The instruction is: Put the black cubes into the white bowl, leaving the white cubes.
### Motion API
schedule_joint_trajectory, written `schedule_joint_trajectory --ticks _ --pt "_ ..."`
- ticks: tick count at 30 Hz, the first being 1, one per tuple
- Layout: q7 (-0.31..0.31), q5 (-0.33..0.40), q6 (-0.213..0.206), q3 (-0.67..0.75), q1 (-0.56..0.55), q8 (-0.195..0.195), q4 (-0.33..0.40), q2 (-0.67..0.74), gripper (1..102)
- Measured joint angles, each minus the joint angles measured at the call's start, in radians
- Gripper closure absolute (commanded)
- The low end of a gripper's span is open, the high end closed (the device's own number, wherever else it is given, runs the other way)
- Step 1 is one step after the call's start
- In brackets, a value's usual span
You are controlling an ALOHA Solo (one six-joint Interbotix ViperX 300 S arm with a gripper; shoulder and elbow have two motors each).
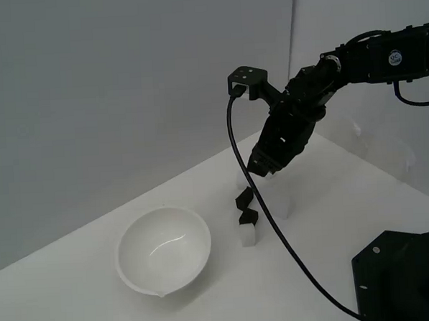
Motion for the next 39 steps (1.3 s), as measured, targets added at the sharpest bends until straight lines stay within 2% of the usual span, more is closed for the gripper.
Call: schedule_joint_trajectory --ticks 3,11,14,24,33,35,39 --pt "0.009 -0.025 -0.017 0.025 -0.071 -0.023 -0.025 0.023 100" --pt "0.011 -0.072 -0.023 0.008 -0.276 -0.143 -0.071 0.006 100" --pt "0.009 -0.100 -0.023 -0.018 -0.331 -0.166 -0.098 -0.020 100" --pt "-0.020 -0.178 -0.023 -0.101 -0.466 -0.221 -0.175 -0.103 100" --pt "-0.037 -0.213 -0.038 -0.143 -0.525 -0.224 -0.210 -0.146 99" --pt "-0.041 -0.212 -0.044 -0.143 -0.531 -0.224 -0.212 -0.146 88" --pt "-0.064 -0.212 -0.075 -0.143 -0.540 -0.224 -0.212 -0.146 52"
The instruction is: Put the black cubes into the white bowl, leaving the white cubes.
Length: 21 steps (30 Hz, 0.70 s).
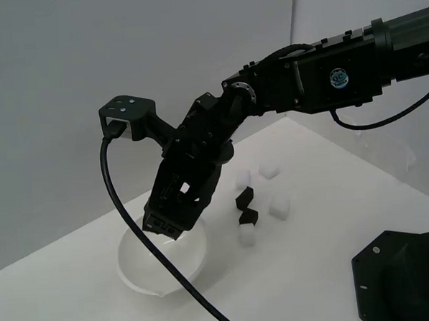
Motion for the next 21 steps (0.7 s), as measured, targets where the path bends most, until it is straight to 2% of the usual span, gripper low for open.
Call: schedule_joint_trajectory --ticks 2,4,10,13,17,21 --pt "-0.006 0.000 -0.011 0.000 -0.006 0.000 0.000 0.000 37" --pt "-0.006 -0.002 -0.014 0.000 -0.006 0.000 0.000 0.000 30" --pt "-0.008 0.000 -0.015 0.002 -0.006 -0.002 0.000 0.002 29" --pt "0.018 0.003 -0.012 0.015 0.008 0.011 0.005 0.018 29" --pt "0.038 0.052 0.021 0.083 0.107 0.012 0.054 0.086 29" --pt "0.038 0.121 0.038 0.133 0.233 0.051 0.121 0.135 29"
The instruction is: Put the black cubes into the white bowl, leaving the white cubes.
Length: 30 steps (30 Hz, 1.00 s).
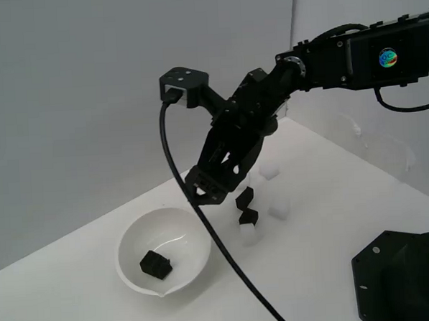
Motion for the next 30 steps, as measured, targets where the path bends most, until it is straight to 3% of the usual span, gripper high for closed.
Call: schedule_joint_trajectory --ticks 4,8,9,12,22,30 --pt "-0.009 0.055 0.005 0.032 0.091 0.055 0.055 0.032 29" --pt "-0.017 0.091 0.005 0.035 0.164 0.072 0.089 0.035 28" --pt "-0.025 0.097 0.005 0.037 0.173 0.078 0.095 0.037 24" --pt "-0.040 0.107 0.005 0.029 0.178 0.081 0.107 0.029 2" --pt "-0.080 0.109 0.005 -0.112 0.179 0.081 0.109 -0.112 3" --pt "-0.101 0.109 0.005 -0.186 0.227 0.117 0.109 -0.186 3"
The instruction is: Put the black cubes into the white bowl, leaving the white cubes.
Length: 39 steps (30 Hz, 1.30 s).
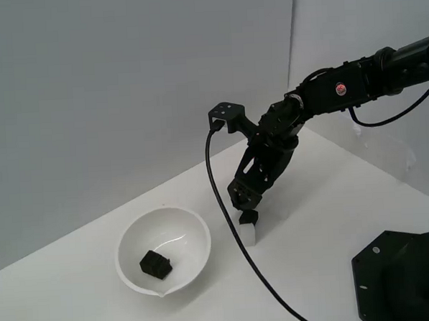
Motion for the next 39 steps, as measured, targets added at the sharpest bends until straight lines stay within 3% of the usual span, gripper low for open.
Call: schedule_joint_trajectory --ticks 3,20,22,25,26,31,39 --pt "0.000 0.000 0.002 0.000 0.023 0.017 0.000 -0.002 3" --pt "-0.018 0.000 0.000 -0.064 0.021 0.017 0.000 -0.066 4" --pt "-0.018 0.000 0.000 -0.071 0.021 0.018 0.000 -0.072 11" --pt "-0.018 0.000 0.000 -0.071 0.020 0.018 0.000 -0.072 44" --pt "-0.018 0.000 0.000 -0.071 0.021 0.018 0.000 -0.072 49" --pt "-0.018 0.000 0.002 -0.063 0.021 0.034 0.000 -0.063 56" --pt "-0.018 0.000 0.000 -0.020 0.021 0.034 0.000 -0.021 56"
